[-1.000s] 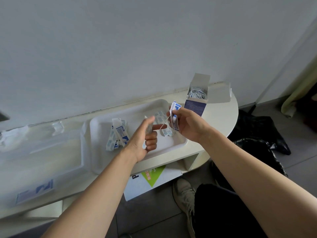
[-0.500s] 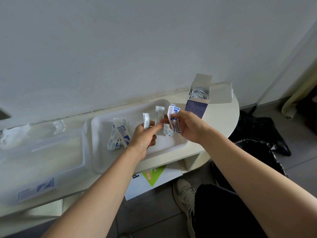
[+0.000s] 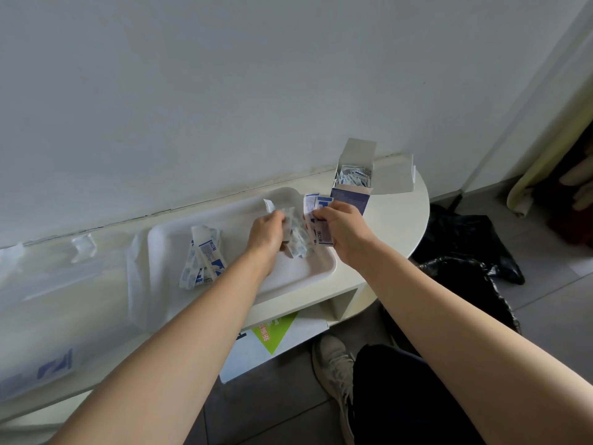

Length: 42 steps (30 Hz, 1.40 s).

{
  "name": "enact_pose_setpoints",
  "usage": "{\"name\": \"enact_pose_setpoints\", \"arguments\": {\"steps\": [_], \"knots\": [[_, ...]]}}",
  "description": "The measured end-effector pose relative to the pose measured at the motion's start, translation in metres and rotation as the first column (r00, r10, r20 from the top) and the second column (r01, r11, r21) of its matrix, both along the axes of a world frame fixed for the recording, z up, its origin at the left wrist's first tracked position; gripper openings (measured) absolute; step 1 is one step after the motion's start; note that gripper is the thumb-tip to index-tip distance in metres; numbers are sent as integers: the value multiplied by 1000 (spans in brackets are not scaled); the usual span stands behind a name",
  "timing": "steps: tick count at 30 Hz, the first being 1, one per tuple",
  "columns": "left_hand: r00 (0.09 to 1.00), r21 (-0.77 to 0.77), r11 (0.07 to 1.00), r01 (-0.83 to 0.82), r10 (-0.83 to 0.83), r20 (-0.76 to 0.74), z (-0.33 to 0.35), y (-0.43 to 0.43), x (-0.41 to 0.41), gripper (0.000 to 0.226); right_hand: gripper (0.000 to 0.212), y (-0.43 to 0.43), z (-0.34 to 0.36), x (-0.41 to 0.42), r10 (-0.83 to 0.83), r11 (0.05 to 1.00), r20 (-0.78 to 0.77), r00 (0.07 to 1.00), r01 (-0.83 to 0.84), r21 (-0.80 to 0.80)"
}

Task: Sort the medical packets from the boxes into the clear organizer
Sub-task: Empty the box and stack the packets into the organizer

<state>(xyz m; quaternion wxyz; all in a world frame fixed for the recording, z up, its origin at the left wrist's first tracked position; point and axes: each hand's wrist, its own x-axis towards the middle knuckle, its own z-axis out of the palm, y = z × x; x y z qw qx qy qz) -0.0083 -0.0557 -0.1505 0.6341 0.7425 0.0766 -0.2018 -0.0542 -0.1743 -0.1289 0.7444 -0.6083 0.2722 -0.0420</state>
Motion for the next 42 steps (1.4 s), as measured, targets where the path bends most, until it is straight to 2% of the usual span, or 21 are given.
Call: {"name": "enact_pose_setpoints", "arguments": {"steps": [3, 5, 8, 10, 12, 14, 16, 22, 27, 31, 33, 36, 39, 40, 41, 42], "knots": [[994, 243, 970, 28, -52, 93, -3, -12, 10, 27, 24, -4, -4, -1, -8, 999, -25, 1000, 7, -31], [992, 342, 938, 61, -96, 85, -7, -14, 13, 35, 25, -7, -6, -1, -21, 999, -34, 999, 19, -45], [996, 247, 966, 82, -86, 7, -34, -12, 29, 59, 27, -11, -8, -2, -29, 997, -50, 998, 26, -67], [998, 193, 979, 65, -66, -3, -44, -8, 33, 47, 27, -12, -9, -3, -30, 997, -60, 998, 26, -72], [998, 150, 987, 64, -65, 3, -21, -4, 20, 30, 25, -12, -9, -2, -21, 998, -65, 998, 17, -62], [996, 138, 987, 78, -83, 33, -18, -1, 18, 28, 14, -11, -9, -3, 24, 999, -72, 997, -26, -34], [986, 174, 975, 136, -150, 71, -22, 1, 20, 29, 6, -8, -9, -3, 91, 996, -79, 993, -92, -1], [948, 324, 921, 216, -278, 158, -19, 5, 21, 18, 9, -1, -19, -2, 234, 971, -168, 958, -239, -9], [958, 343, 938, 56, -147, 247, -15, 14, 27, 21, 10, -2, -20, 0, 196, 980, -128, 972, -197, 11], [953, 245, 965, 92, -157, 260, -14, 9, 34, 18, 13, -6, -13, -2, 113, 994, -79, 990, -112, 21], [952, 246, 961, 123, -184, 244, -14, 3, 33, 31, 13, -7, -13, -2, 87, 996, -90, 992, -89, -16], [930, 473, 875, 108, -257, 263, -14, -1, 30, 57, 11, -7, -16, -1, 84, 991, -111, 990, -95, -98], [888, 604, 795, -60, -233, 396, -6, 10, 20, 42, 20, -3, -16, -2, 139, 957, -94, 986, -158, -241], [872, 583, 808, -85, -224, 436, -4, 17, 18, 33, 22, 0, -16, -2, 172, 918, -79, 982, -189, -348], [858, 539, 839, -71, -224, 462, -2, 25, 15, 26, 25, 3, -16, -3, 208, 840, -77, 975, -218, -497], [849, 491, 870, -38, -231, 475, 0, 34, 12, 25, 26, 7, -15, -3, 248, 716, -86, 965, -243, -654]]}}
